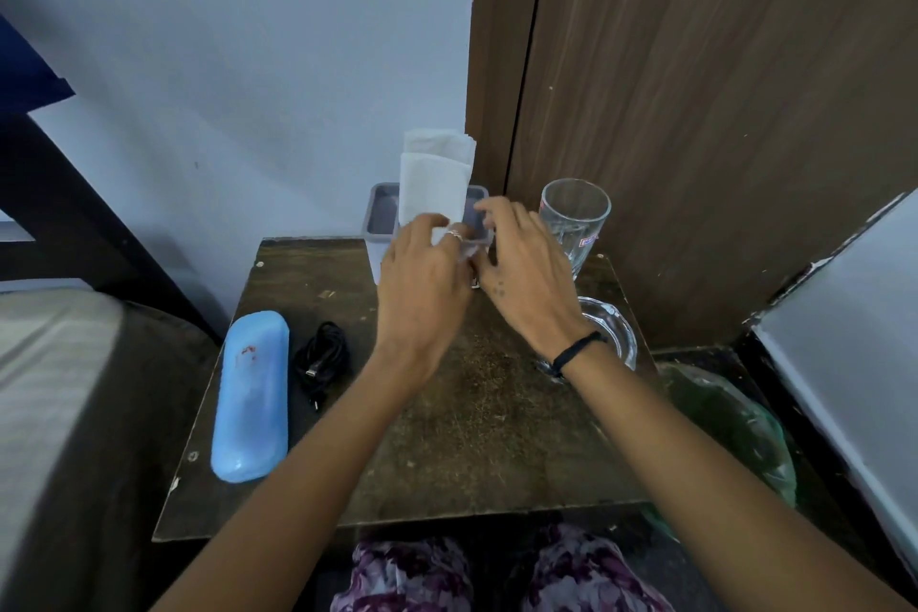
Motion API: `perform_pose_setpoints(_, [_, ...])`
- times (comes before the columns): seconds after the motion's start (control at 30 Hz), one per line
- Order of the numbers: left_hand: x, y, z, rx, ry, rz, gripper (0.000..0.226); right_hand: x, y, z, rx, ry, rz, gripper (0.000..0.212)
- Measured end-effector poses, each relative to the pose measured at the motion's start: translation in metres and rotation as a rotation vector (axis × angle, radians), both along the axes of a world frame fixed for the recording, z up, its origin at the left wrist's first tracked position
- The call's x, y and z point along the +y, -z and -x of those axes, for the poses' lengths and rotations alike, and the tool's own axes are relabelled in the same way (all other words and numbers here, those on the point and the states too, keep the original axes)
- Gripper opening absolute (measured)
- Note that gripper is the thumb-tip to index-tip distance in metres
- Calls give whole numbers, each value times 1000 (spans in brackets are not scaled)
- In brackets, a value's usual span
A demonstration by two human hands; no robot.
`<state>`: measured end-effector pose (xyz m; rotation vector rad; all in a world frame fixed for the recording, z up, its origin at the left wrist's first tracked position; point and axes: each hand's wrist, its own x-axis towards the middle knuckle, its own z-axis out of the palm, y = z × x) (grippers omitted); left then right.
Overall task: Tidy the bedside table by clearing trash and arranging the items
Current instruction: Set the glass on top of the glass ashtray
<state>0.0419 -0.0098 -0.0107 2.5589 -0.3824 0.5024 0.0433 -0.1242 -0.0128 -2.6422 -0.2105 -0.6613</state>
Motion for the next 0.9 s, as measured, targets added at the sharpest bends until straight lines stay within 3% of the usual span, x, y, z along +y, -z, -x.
perform_pose_setpoints(0.3, [-59, 27, 12, 392, 196, 293, 47, -78, 22, 29, 91, 152, -498, 22])
perform_pose_setpoints(0.4, [-76, 30, -5, 475, 193, 424, 62, -101, 29, 15, 83, 240, -709, 39])
perform_pose_setpoints(0.5, [-90, 27, -24, 506, 220, 531, 78, -121, 32, -8, 226, 118, -913, 67])
perform_pose_setpoints(0.57, [-97, 27, -34, 566, 246, 659, 81, -131, 34, -22, 389, -19, -913, 81])
perform_pose_setpoints(0.67, [-105, 34, -43, 567, 251, 772, 83, -141, 37, -36, 506, -137, -818, 81])
perform_pose_setpoints(0.9, [-115, 50, -46, 429, 147, 850, 77, -145, 39, -39, 457, -140, -823, 73])
